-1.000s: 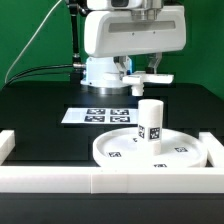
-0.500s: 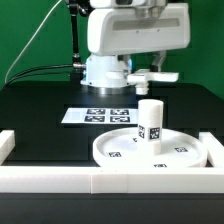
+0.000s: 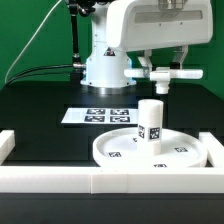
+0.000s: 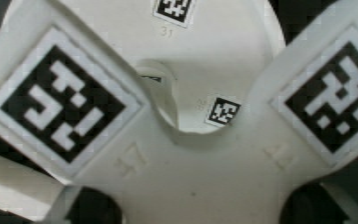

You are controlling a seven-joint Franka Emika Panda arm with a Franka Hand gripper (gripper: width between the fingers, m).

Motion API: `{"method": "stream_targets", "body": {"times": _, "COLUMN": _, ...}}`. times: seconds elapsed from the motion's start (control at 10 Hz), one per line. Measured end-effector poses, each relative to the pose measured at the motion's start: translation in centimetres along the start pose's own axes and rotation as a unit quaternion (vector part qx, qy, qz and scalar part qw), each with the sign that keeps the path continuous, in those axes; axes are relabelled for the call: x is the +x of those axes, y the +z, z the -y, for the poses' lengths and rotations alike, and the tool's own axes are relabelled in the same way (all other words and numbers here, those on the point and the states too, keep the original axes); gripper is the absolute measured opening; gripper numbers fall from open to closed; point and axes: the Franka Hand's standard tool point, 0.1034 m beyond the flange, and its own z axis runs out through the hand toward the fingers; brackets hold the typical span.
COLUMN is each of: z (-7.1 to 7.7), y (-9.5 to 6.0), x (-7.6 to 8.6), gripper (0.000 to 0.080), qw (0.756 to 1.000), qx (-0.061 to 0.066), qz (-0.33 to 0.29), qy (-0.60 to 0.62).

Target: Assemble round table

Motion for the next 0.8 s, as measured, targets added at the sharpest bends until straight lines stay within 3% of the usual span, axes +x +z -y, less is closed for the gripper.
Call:
{"method": "stream_targets", "body": {"times": 0.4, "z": -1.1, "y": 0.2, "x": 1.5, "gripper": 0.0440, "qw": 1.000, "qx": 0.001, "qz": 0.000, "qy": -0.012}}
{"method": "stream_targets", "body": {"times": 0.8, "z": -1.5, "y": 0.9, "x": 0.4, "gripper": 0.0440, "qw": 1.000, "qx": 0.003, "qz": 0.006, "qy": -0.005}}
